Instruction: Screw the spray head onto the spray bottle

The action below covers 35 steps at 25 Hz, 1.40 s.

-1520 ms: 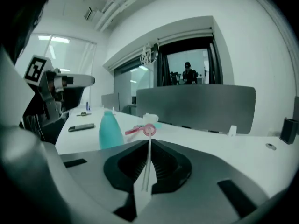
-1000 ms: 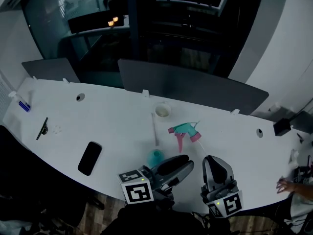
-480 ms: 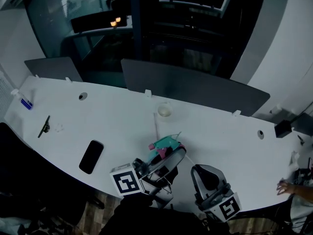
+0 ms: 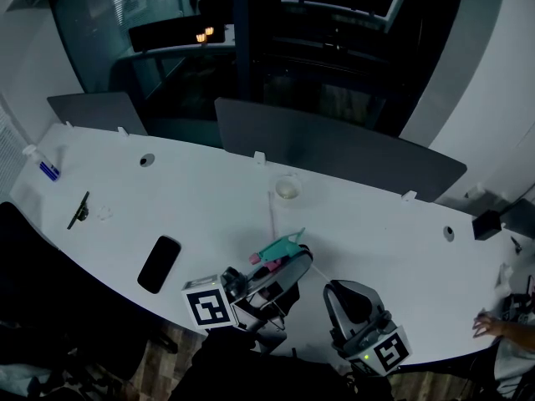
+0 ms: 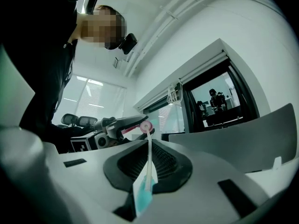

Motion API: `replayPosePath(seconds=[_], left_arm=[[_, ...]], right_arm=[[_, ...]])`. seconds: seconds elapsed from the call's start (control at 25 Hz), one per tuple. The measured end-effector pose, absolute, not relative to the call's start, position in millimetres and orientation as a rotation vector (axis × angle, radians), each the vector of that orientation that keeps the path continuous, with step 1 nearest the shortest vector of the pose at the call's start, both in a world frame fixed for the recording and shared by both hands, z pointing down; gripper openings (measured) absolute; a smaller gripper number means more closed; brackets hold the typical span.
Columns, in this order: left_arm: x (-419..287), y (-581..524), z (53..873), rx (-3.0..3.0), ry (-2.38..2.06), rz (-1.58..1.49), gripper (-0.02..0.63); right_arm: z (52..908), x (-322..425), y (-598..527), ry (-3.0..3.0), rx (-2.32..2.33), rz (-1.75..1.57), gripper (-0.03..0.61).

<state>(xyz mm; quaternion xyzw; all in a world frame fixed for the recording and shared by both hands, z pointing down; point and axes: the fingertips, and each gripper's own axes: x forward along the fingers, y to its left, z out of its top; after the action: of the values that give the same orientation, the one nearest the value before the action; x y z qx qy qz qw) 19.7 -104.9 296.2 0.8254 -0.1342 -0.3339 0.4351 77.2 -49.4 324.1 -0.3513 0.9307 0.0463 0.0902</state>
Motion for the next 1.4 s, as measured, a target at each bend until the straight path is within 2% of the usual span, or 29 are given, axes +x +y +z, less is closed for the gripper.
replayPosePath(seconds=[0.28, 0.44, 0.68, 0.92, 1.0, 1.4], left_arm=[[-22, -107, 284, 2.135, -0.438, -0.869, 0.140], [-54, -104, 289, 2.364, -0.747, -0.663, 0.140], [-87, -96, 338, 2.644, -1.345, 0.075, 0.140], [-104, -85, 362, 2.644, -1.535, 0.238, 0.138], [-106, -81, 365, 2.658, -1.580, 0.274, 0.138], [-95, -71, 370, 2.670, -1.530, 0.265, 0.138]], right_arm=[[354, 82, -62, 2.817, -1.135, 0.005, 0.026], [386, 77, -70, 2.913, -1.167, -0.070, 0.028], [449, 46, -80, 3.105, -1.085, -0.252, 0.191], [506, 9, -92, 3.248, -1.034, -0.332, 0.358], [521, 1, -97, 3.280, -1.036, -0.338, 0.379], [559, -23, -124, 3.344, -1.182, -0.310, 0.377]])
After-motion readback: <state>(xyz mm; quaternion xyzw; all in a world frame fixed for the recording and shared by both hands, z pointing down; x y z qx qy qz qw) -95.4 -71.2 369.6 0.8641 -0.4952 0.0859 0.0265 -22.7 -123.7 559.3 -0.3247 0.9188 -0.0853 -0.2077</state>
